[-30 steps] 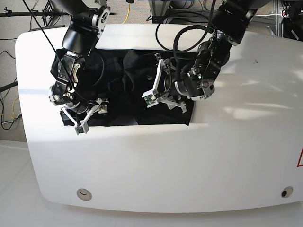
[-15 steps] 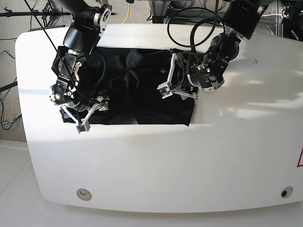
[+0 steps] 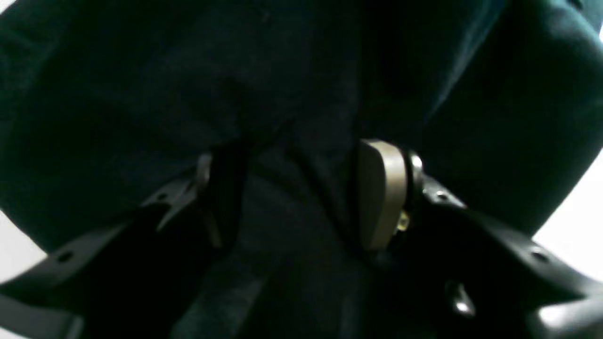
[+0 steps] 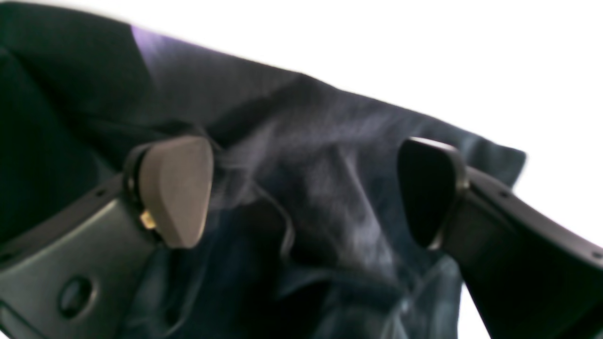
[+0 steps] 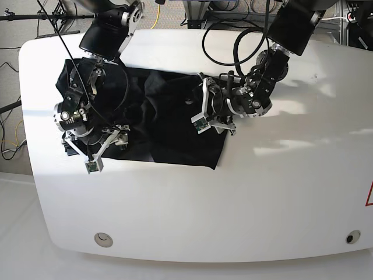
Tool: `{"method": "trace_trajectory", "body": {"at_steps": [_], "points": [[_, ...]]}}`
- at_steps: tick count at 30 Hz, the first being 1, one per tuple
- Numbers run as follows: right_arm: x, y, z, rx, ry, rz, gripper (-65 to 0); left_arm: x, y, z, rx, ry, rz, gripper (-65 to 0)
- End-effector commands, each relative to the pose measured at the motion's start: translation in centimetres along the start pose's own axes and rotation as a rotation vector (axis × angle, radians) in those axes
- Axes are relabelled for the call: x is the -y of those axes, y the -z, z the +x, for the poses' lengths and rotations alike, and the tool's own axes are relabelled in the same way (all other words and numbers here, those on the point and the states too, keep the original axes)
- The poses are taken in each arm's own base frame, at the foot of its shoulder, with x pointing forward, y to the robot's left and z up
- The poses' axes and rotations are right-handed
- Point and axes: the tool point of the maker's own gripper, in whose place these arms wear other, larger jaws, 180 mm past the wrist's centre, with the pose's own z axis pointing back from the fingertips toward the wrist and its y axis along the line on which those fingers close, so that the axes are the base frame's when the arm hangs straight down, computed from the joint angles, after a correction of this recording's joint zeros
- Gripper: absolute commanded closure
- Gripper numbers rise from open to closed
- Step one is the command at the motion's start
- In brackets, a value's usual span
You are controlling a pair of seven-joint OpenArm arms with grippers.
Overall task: Fold the T-shirt properly
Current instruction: 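Pull the held shirt edge away from the left gripper with the right gripper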
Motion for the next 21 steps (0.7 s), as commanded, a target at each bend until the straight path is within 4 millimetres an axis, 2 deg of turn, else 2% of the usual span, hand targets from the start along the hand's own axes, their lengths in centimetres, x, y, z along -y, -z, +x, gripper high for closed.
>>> {"method": "trace_trajectory", "body": {"at_steps": [1,6,10,14,21], "points": [[0.8,-2.1,3.4,0.102,-0.025,-0.043,-59.3,0.1,0.1,-6.6,-0.268,0.021,0.015,-34.3],[1.5,-4.2,4.9,0.150,-0.047,-0.093,-59.3,0.1,0.0,-6.7,-0.270,0.024,0.018,-34.3],[2.0,-4.6,4.9,0.145,-0.042,-0.113,-59.3,-0.1,-0.1,-6.8,-0.272,0.024,0.020,-34.3],[4.0,-5.0,3.7,0.114,0.014,-0.154,-59.3,-0.4,-0.3,-7.0,-0.279,0.023,0.028,-34.3],[6.7,-4.2,-0.4,-0.023,0.100,-0.165,-59.5,-3.0,-1.8,-8.1,-0.289,-0.018,0.087,-34.3]]}}
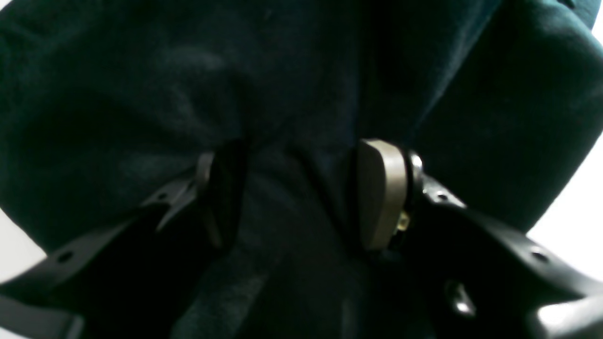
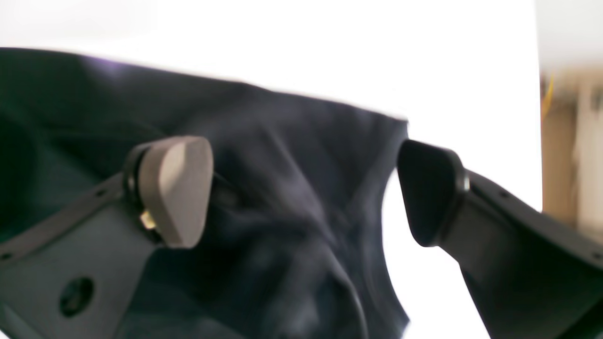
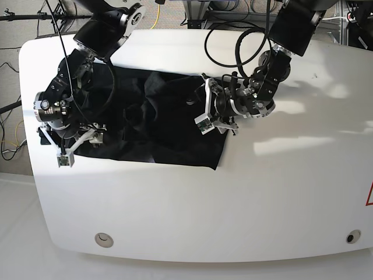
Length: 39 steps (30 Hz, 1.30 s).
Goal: Fold the T-shirt properly
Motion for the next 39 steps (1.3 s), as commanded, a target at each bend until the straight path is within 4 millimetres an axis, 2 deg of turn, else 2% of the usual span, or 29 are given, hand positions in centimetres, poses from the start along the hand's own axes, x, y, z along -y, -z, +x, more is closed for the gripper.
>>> {"method": "trace_trajectory", "body": {"at_steps": [1,5,8,15,21,27,34,39], "points": [[0.9,0.3,0.5,-0.020,-0.020,0.007,-59.5,-2.4,-1.5,-7.7,-0.315,0.015,0.091,-34.3],[1.9,1.0,-1.3,-0.116,-0.016,0.022,-59.5,-3.6,-2.3,-8.2,-0.325,0.014,0.116,-34.3],[2.4,1.2,-1.8,-0.152,0.016,0.023,-59.5,-4.6,-2.8,-8.0,-0.329,0.023,0.134,-34.3],[4.0,1.2,-2.4,-0.223,0.064,0.016,-59.5,-5.3,-3.3,-8.3,-0.339,0.029,0.148,-34.3],[3.9,2.5,-3.1,-0.295,0.079,0.061,-59.5,-5.5,-3.4,-8.4,-0.341,0.029,0.151,-34.3],[2.7,4.0,-5.0,-0.370,0.099,0.128,-59.5,-5.5,-3.4,-8.4,-0.341,0.029,0.152,-34.3],[2.3,4.8,-7.9,-0.440,0.182,0.181,-59.5,-5.4,-3.3,-8.5,-0.340,0.027,0.149,-34.3],[2.1,5.4,-8.6,-0.455,0.227,0.233,-59.5,-5.3,-3.3,-8.4,-0.339,0.027,0.148,-34.3]]}}
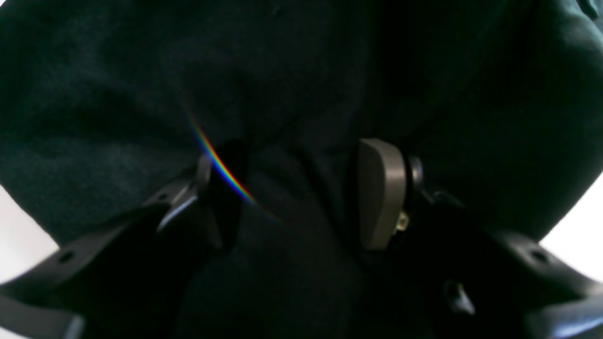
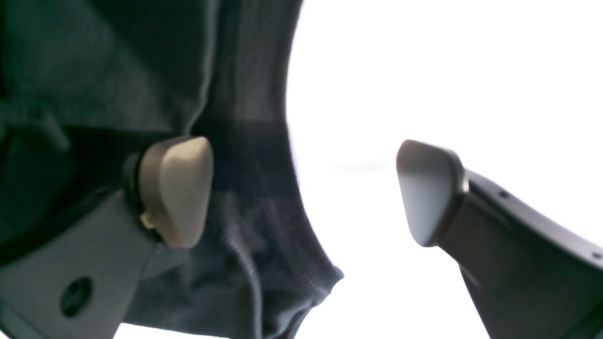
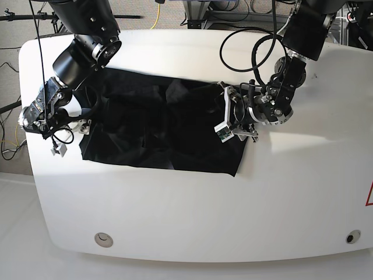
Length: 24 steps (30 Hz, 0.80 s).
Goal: Fold the T-shirt properly
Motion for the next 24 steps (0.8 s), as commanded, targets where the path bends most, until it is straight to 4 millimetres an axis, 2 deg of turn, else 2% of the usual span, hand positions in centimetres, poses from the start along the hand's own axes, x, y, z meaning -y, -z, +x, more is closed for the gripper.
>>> {"method": "trace_trajectory", "body": {"at_steps": [1,13,17,24], "points": [[-0.6,0.9,-0.4,-0.016,0.022,0.065,-59.5,-1.3,-0.6,-6.6,-0.284,0.028,0.068,-34.3],[-1.4,1.8,-0.5,0.032,0.118,0.293,-59.2,-1.2,-0.5,-6.5,-0.283,0.030,0.065,-34.3],[-1.4,1.7,-0.3,0.046,0.124,0.307,-59.2,-1.2,-0.5,-6.5,-0.283,0.030,0.065,-34.3],[-1.4,2.1,-1.4,0.027,0.132,0.309,-59.3,-1.2,-0.5,-6.5,-0.283,0.030,0.065,-34.3]]}}
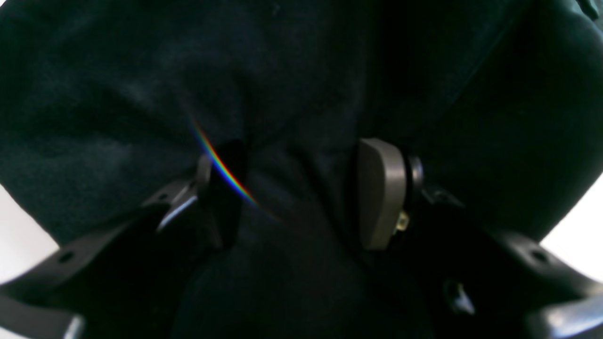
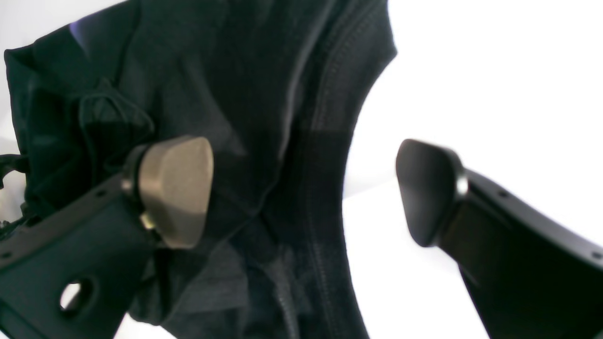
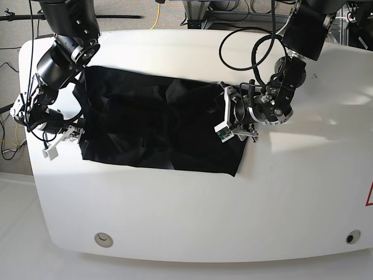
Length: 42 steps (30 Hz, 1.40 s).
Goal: Fold the T-shirt properly
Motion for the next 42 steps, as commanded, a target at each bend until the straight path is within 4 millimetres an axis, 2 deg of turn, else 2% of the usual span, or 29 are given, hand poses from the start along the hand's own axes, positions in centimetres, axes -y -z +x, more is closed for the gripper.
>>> {"method": "trace_trajectory", "body": {"at_steps": [1,11,20,34,42], "points": [[1.3,0.3,-3.8,-0.158,0.018,-0.055,-59.3,-1.2,-0.6,-6.6,-0.286,0.030,0.064,-34.3],[1.9,0.5,-6.4,-0.200,0.038,-0.063,-59.3,-1.2,-0.6,-6.6,-0.287,0.029,0.064,-34.3],[1.7,1.1,-8.4,-0.236,0.050,-0.053,-59.3,-1.1,-0.5,-6.5,-0.284,0.029,0.063,-34.3],[-1.9,4.0,-10.1,-0.309,-0.010,0.010,-59.2,-1.1,-0.5,-6.5,-0.283,0.028,0.062,-34.3],[-2.3,4.3,-10.4,-0.325,-0.027,0.014,-59.2,-1.1,-0.5,-6.5,-0.283,0.028,0.062,-34.3]]}}
